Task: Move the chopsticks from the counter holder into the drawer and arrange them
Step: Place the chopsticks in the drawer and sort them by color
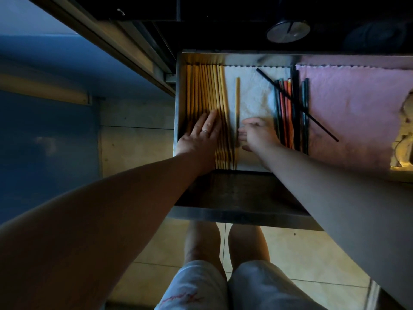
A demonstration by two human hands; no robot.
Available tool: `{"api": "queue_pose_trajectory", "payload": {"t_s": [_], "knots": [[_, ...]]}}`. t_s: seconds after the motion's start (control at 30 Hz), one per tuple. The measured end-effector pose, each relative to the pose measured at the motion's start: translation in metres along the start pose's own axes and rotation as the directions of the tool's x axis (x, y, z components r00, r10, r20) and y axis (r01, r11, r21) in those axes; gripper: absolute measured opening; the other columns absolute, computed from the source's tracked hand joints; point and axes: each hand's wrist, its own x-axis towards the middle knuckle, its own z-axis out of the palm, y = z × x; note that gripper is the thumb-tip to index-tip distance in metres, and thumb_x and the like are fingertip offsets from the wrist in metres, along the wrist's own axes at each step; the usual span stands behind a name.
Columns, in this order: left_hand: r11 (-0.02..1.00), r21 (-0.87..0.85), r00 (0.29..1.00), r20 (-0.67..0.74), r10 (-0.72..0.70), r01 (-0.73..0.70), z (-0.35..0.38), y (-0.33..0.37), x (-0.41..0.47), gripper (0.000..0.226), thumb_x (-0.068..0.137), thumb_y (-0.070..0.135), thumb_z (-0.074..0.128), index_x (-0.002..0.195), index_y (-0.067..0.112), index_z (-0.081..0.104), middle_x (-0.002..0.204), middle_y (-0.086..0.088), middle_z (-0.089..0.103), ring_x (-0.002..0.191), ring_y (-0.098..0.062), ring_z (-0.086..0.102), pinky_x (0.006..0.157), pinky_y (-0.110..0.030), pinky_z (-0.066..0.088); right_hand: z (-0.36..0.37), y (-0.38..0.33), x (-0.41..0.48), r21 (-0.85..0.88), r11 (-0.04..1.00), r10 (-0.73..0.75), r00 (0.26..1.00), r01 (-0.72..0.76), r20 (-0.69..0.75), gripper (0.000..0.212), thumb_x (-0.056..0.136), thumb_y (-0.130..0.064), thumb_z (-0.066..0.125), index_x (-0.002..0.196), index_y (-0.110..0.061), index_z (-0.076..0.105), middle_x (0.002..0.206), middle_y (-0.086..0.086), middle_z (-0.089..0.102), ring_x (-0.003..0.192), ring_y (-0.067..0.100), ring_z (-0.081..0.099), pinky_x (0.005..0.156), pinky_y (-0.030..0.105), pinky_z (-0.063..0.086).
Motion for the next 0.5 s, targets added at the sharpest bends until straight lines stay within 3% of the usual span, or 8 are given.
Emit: {"api": "queue_pose_trajectory", "payload": {"t_s": [0.17,0.3,0.5], "knots": [[0.983,-0.135,0.990,0.086,-0.110,0.121,-0.005,0.009,0.000,0.100,0.092,0.026,0.060,0.154,0.022,-0.019,0.156,0.002,-0.038,0.150,-0.020,-0.018,0.117,-0.047,0.021,0.012,-0.006,-0.007,-0.006,1.000,-0.025,0.999,0.025,0.045,0.012,0.084,-0.027,0.050,0.075,-0.034,0.057,0.103,0.006,0.069,0.097,0.026,0.066,0.090,0.052,0.054],[0.972,-0.185,0.985,0.118,-0.127,0.147,-0.006,0.010,0.000,0.102,0.093,0.023,0.060,0.154,0.020,-0.021,0.154,0.001,-0.042,0.150,-0.023,-0.016,0.117,-0.049,0.022,0.015,-0.005,-0.005,-0.036,0.998,-0.047,0.998,0.045,-0.053,0.018,0.091,-0.023,0.050,0.076,-0.032,0.055,0.103,0.003,0.068,0.096,0.023,0.065,0.088,0.047,0.055],[0.959,-0.231,0.978,0.165,-0.125,0.161,-0.007,0.009,0.001,0.101,0.093,0.026,0.061,0.154,0.020,-0.019,0.155,0.001,-0.039,0.151,-0.024,-0.014,0.117,-0.051,0.022,0.021,-0.003,-0.001,-0.043,0.998,-0.036,0.999,0.036,-0.003,0.015,0.087,-0.029,0.049,0.077,-0.034,0.058,0.102,0.003,0.067,0.097,0.025,0.065,0.091,0.052,0.053]]}}
